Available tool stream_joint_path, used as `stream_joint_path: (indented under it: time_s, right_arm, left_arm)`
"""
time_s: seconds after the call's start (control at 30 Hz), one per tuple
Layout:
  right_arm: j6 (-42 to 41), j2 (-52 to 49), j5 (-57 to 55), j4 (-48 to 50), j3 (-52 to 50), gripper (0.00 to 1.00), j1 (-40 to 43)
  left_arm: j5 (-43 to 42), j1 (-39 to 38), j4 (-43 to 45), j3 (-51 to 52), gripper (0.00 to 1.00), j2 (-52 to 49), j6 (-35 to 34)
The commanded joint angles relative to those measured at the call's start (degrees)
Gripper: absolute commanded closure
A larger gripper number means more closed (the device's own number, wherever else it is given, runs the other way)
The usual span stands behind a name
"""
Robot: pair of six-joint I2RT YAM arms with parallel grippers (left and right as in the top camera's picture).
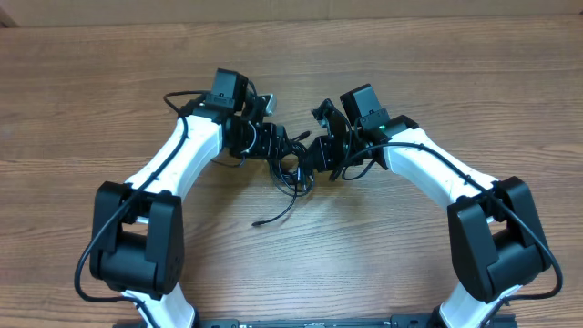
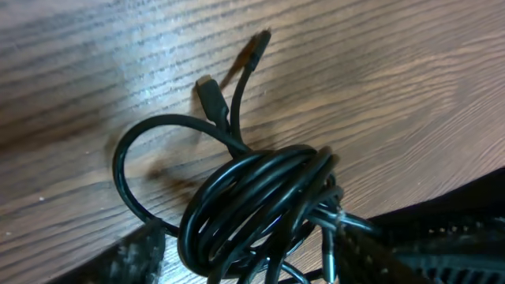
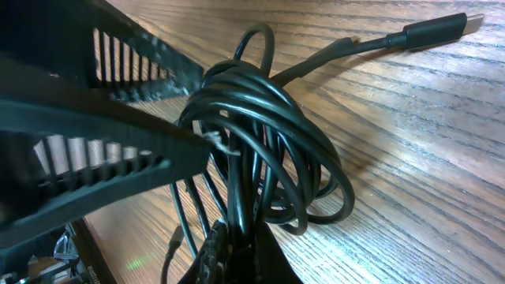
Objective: Untangle cables
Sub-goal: 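Grasp the black cable coil with both grippers from either side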
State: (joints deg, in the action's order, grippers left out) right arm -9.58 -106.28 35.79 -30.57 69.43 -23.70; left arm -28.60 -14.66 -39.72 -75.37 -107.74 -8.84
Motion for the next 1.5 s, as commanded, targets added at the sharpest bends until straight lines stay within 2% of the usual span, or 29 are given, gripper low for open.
stream_joint_path:
  time_s: [0.0,0.1,0.23,0.3,0.33,0.4,0.43,0.5,0.8,1.13,1.2,1.33,1.37,1.47]
  right_arm:
    - [-0.52,1.62,1.62,1.01,1.6,0.96,0.26]
    - [-0.74,1.62,1.62,1.55,2.25,0.96,0.37]
    - [-0.74,1.64,1.9,0.81,4.11,0.96,0.35]
    - [-0.72,1.64,2.08,0.02,5.31,0.96,0.35]
    - [-0.7,1.68,2.08,-0.2,5.73,0.96,0.35]
    - [-0.72,1.81,2.56,-0.22,6.32,0.96,0.28]
    - [-0.74,1.81,2.99,-0.2,6.43,0.96,0.31]
    - [-0.92,1.81,3.08,-0.26,6.45,0.96,0.31]
    - [-0.92,1.81,2.89,-0.68,6.45,0.96,0.31]
    - [-0.92,1.81,1.66,-0.9,6.45,0.96,0.31]
    - [-0.94,1.81,0.35,-1.33,6.45,0.96,0.31]
    - [-0.92,1.81,-3.72,-2.82,6.45,0.96,0.31]
    - [-0.94,1.81,-5.09,-3.13,6.45,0.96,0.31]
    - [-0.94,1.81,-7.76,-3.8,6.45,0.96,0.31]
  left_arm:
    - [2.73,-0.31,-0.87,-0.85,0.46,-0.79,1.16]
    - [6.25,-0.37,-2.1,-0.85,0.47,-0.81,1.14]
    - [6.32,-0.42,-2.32,-0.72,0.47,-0.81,1.11]
    - [6.4,-0.42,-2.01,-0.39,0.36,-0.81,1.14]
    - [6.43,-0.42,-1.77,-0.15,0.36,-0.81,1.14]
    - [6.58,-0.42,-1.31,0.44,0.43,-0.81,1.14]
    - [6.56,-0.42,-0.85,0.81,0.44,-0.81,1.14]
    - [6.54,-0.42,-0.09,1.4,0.39,-0.81,1.11]
    - [6.51,-0.42,2.97,2.82,0.39,-1.25,0.87]
    - [6.54,-0.87,9.16,3.32,0.38,-5.51,-3.17]
    - [6.54,-0.87,10.23,3.32,0.5,-6.56,-3.19]
    - [6.51,-0.68,11.32,3.26,0.89,-6.88,-3.17]
    - [6.56,-0.68,11.3,3.08,0.96,-6.75,-3.13]
    - [6.71,-0.68,10.95,2.73,0.96,-6.45,-2.29]
